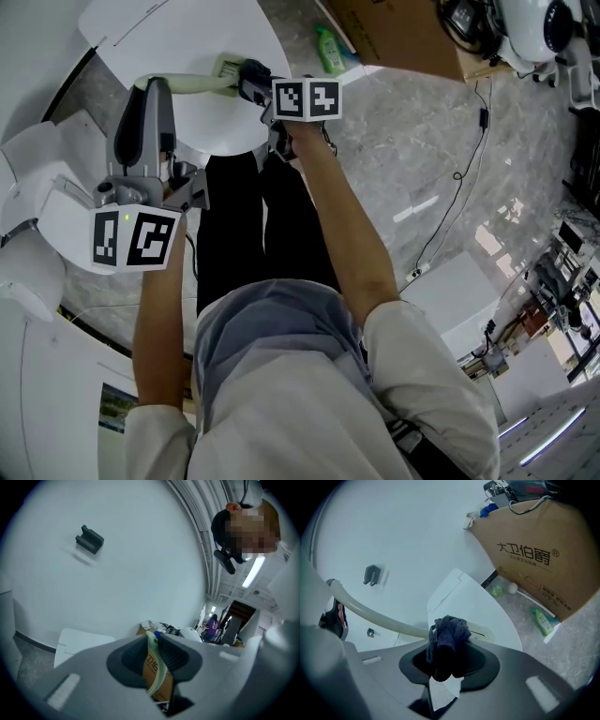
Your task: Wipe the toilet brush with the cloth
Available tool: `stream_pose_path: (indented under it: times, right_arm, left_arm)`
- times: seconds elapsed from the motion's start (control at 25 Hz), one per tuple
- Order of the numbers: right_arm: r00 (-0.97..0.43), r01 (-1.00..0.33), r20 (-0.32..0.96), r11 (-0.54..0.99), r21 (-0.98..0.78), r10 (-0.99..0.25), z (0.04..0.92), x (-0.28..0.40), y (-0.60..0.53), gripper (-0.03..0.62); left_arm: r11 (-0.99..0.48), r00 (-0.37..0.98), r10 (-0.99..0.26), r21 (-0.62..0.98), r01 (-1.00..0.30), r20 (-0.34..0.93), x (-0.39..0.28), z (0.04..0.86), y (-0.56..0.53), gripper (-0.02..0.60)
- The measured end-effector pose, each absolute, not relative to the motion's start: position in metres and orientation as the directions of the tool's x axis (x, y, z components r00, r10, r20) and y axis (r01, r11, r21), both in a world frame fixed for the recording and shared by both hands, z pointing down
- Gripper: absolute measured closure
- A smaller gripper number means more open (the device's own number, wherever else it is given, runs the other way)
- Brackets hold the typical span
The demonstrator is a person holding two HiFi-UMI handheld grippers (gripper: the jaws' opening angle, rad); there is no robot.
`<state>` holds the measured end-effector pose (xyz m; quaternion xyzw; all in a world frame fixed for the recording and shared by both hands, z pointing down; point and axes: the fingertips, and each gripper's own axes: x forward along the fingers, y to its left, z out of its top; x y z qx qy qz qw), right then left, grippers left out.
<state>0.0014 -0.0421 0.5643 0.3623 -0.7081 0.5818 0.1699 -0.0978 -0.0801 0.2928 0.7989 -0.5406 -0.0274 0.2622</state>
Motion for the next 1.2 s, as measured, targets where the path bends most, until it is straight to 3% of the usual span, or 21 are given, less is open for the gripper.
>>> stream_pose_path:
  times: [0.56,1.2]
  right_arm:
    - [-0.673,-0.738,0.685,0.194,-0.646,-0.280,0.538,0.001,-0.045,0.491]
    - [-0.694,-0.714,0.658,0.165,-0.680,-0.293,0.502,0.001,-0.039,0.490]
  left_arm:
    - [-0.274,0.412,-0.879,0.451,-0.849,0.240,-0.099,0.292,-0.079,0.581]
    - [-0.258,0.395,-0.885,0.446,-0.857,0.247,-0.104,0.291,-0.073,0.581]
